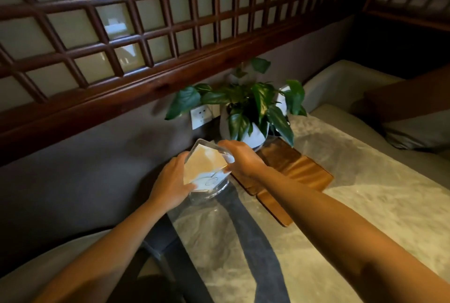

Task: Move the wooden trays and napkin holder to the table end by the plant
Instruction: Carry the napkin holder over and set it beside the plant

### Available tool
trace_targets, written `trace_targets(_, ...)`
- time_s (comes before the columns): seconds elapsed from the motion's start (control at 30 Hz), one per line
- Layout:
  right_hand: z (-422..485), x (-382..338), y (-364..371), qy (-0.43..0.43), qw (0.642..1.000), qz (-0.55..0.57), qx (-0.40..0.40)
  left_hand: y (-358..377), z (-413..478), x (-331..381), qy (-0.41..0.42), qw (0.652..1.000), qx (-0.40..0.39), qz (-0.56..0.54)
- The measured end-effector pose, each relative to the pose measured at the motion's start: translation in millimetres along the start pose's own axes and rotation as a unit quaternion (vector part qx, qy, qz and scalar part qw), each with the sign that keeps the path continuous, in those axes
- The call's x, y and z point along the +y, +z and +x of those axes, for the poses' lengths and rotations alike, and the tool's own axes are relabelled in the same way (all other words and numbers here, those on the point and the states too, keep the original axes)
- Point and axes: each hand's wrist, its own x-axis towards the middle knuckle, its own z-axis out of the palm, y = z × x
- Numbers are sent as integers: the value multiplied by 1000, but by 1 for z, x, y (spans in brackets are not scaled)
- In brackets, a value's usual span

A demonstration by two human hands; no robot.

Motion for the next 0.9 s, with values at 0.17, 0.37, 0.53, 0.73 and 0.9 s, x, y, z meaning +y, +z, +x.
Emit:
trace_targets(0.17, 51, -4, 15, 6, 1000, 6, -26, 3, 32, -24, -30, 999, 12, -1)
trace_targets(0.37, 85, 1, 30, 16, 999, 15, -50, 9, 58, -45, -47, 999, 8, 9)
trace_targets(0.53, 103, 6, 40, 17, 999, 0, -51, 13, 72, -54, -56, 998, 7, 35)
trace_targets(0.73, 111, 10, 42, 38, 997, -2, -69, 15, 82, -53, -60, 997, -12, 40)
trace_targets(0.9, 112, 8, 44, 43, 995, -21, -87, 12, 86, -50, -51, 996, -39, 67)
